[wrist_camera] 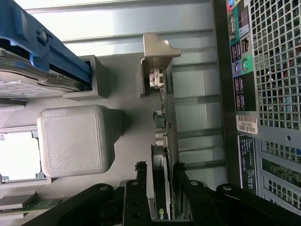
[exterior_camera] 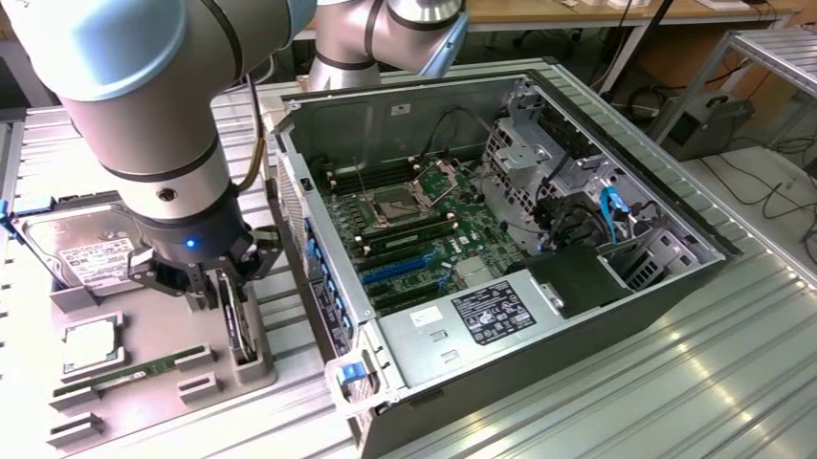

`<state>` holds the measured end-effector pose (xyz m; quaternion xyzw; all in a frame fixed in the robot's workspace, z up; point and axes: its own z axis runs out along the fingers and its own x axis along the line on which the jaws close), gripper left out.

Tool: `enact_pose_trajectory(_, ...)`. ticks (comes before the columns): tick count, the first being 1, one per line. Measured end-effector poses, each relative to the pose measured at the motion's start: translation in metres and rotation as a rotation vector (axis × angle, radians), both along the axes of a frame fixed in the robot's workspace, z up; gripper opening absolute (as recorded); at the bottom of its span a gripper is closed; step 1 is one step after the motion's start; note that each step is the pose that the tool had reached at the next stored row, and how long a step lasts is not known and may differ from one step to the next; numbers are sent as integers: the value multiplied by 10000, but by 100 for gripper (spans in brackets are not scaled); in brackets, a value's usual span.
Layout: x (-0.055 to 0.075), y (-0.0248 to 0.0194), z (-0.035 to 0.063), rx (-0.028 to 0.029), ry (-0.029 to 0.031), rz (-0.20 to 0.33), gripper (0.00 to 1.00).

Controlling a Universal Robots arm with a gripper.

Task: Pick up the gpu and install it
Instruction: 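Pick up the gpu and move the gpu toward the slot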

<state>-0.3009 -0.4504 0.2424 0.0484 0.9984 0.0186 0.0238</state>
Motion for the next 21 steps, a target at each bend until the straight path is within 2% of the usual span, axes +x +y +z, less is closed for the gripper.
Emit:
enact_pose_trajectory(5, 0, -2, 0, -1, 0, 0, 35)
enact_pose_trajectory(6, 0, -2, 0, 0, 0, -1, 27)
enact_pose_trajectory(8, 0, -2, 0, 0, 0, 3, 27)
enact_pose_trajectory(14, 2, -3, 4, 3, -4, 652, 26)
enact_pose_trajectory(17, 10, -4, 38, 3, 5, 838, 26)
enact_pose_trajectory(21, 28, -6, 141, 9, 31, 1027, 26)
